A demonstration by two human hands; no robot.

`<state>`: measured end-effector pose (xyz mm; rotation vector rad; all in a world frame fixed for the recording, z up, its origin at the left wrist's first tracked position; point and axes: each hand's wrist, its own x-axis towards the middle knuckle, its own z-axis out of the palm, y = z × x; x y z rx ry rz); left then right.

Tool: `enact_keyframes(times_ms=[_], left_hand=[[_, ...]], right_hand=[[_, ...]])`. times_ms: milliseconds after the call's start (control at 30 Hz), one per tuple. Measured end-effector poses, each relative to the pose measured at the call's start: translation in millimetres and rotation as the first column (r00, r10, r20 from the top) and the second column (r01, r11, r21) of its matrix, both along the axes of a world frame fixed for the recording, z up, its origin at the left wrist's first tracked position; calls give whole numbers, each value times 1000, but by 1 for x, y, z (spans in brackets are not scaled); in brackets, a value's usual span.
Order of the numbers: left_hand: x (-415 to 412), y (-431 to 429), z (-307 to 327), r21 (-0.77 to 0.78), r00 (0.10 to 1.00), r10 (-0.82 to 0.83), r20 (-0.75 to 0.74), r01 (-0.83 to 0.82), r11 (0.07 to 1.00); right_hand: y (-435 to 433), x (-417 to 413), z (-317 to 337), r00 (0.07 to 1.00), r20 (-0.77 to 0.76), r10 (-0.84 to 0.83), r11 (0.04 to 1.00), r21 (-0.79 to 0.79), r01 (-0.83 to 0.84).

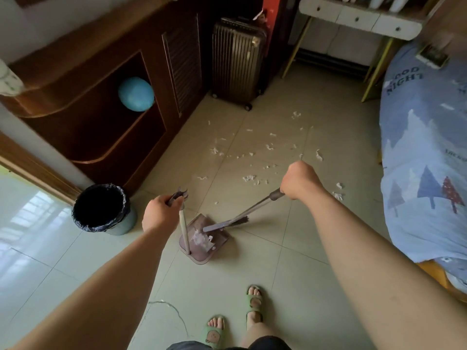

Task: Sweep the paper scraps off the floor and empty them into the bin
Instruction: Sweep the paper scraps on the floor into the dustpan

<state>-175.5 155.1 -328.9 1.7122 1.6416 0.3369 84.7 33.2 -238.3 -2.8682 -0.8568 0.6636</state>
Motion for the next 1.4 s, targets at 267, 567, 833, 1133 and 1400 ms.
enact_keyframes(times_ms=[267,567,833,1133,1400], left_hand=[[6,6,-3,0,990,139,5,-139,990],[32,10,1,-20,972,233,-16,-234,972],[51,13,2,3,961,273,-39,-273,962],[58,11,4,5,961,274,-45,-274,962],[35,11,12,40,951,307,-30,-305,951]], right_hand=[[42,36,-17,998,-46,-34,997,73,37],[69,39,-77,991,-100,84,995,62,-79],[72,59,-65,936,-149,318,930,-146,-338],[78,86,-18,916,-144,375,898,-191,-397],[89,91,-20,958,-168,231,973,27,-230]])
